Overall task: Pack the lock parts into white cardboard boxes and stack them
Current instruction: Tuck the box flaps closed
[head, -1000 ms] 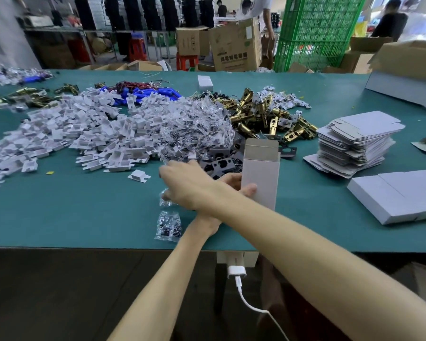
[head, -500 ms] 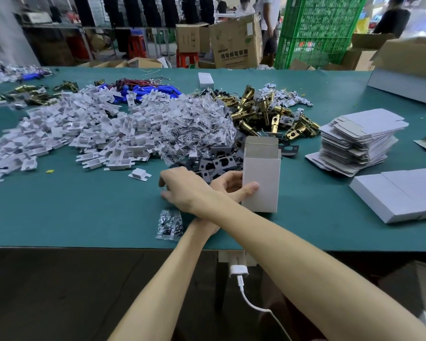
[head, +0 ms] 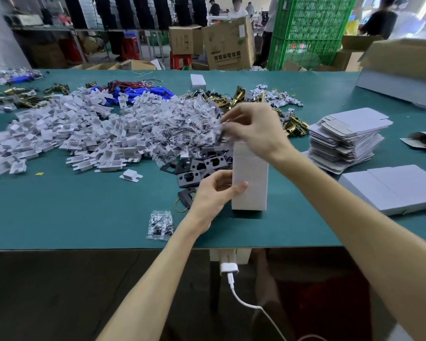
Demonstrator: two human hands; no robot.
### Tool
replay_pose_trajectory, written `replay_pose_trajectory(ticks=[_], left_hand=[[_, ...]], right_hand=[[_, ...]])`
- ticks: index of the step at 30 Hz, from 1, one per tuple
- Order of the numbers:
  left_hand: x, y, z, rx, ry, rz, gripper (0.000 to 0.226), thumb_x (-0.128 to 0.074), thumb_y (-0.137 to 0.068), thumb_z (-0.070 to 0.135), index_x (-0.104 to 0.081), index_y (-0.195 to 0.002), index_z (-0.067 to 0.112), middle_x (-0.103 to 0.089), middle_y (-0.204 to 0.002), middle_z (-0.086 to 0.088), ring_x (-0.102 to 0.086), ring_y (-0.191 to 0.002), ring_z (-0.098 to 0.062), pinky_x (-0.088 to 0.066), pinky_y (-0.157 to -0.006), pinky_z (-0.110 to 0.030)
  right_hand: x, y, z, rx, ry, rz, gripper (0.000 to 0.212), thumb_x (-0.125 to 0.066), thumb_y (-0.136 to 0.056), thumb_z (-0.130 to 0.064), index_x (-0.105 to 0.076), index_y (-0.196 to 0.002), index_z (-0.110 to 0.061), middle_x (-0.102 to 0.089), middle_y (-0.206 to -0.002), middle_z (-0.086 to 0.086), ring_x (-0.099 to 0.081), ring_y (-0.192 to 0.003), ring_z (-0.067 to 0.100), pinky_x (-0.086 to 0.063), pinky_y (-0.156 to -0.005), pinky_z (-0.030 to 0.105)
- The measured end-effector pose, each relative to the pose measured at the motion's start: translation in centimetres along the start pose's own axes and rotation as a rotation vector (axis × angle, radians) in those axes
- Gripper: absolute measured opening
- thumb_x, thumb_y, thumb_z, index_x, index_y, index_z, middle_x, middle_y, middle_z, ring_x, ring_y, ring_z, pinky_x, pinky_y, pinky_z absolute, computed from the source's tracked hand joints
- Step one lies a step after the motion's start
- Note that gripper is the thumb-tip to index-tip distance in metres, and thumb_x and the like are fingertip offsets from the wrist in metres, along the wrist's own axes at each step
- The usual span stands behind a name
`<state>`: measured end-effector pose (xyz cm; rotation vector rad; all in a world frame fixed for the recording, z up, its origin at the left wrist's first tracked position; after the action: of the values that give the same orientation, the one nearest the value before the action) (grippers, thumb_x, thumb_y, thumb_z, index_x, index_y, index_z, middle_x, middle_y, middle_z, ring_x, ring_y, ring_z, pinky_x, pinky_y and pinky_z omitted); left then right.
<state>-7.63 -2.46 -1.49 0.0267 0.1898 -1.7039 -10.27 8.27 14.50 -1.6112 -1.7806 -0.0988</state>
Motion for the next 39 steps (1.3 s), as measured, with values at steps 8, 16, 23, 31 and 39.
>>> replay_pose_trajectory(ticks=[8,16,23,31,39], left_hand=[[0.1,0.1,0.1,-0.014,-0.009,-0.003,0.044,-0.084,-0.078,0.036,-0.072,-0.116,0.017,-0.078,-0.115,0.001,-0.073,-0.108,-0.014,-0.057,-0.088,-0.023],[0.1,0.1,0.0,-0.019,0.008,0.002,0.045,-0.084,-0.079,0.033,-0.071,-0.118,0.014,-0.078,-0.115,0.001,-0.073,-0.108,-0.013,-0.056,-0.087,-0.021],[0.1,0.1,0.1,-0.02,-0.004,0.003,0.045,-0.084,-0.079,0.034,-0.071,-0.117,0.014,-0.078,-0.114,0.001,-0.073,-0.107,-0.013,-0.056,-0.087,-0.021],[0.1,0.1,0.1,-0.016,-0.029,0.002,0.043,-0.084,-0.079,0.032,-0.072,-0.116,0.015,-0.078,-0.114,-0.001,-0.072,-0.108,-0.017,-0.057,-0.091,-0.027],[0.0,0.3,0.4,-0.01,-0.028,-0.009,0.041,-0.083,-0.08,0.031,-0.072,-0.115,0.014,-0.078,-0.114,-0.004,-0.073,-0.107,-0.019,-0.058,-0.092,-0.029]], right_hand=[[3.3,1.2,4.4,-0.022,0.134,0.114,0.008,-0.077,-0.087,-0.005,-0.077,-0.094,-0.009,-0.072,-0.078,0.0,-0.069,-0.071,0.012,-0.052,-0.065,0.017],[1.8,2.0,5.0,0.076,0.352,-0.09,0.005,-0.07,-0.094,-0.01,-0.075,-0.095,-0.012,-0.071,-0.09,0.001,-0.067,-0.086,0.017,-0.053,-0.083,0.03],[1.4,2.9,5.3,0.164,0.539,-0.196,0.031,-0.055,-0.104,-0.033,-0.074,-0.101,-0.008,-0.053,-0.091,-0.003,-0.041,-0.096,0.017,-0.036,-0.086,0.031],[1.6,2.6,5.2,0.125,0.54,-0.256,0.022,-0.057,-0.104,-0.023,-0.075,-0.106,-0.011,-0.055,-0.082,-0.003,-0.041,-0.098,0.018,-0.037,-0.083,0.034],[0.9,3.3,4.4,0.047,0.578,-0.322,0.038,-0.043,-0.107,-0.043,-0.059,-0.105,-0.008,-0.058,-0.092,0.006,-0.057,-0.091,0.031,-0.048,-0.082,0.047]])
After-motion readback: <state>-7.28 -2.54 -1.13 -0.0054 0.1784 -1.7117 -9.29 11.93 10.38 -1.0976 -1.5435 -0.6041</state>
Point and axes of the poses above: each hand's wrist, its own y-axis away from the middle knuckle, its own x-axis out of the back of the hand, z = x × y, the point moved 6 cm from there along -y, towards the middle knuckle
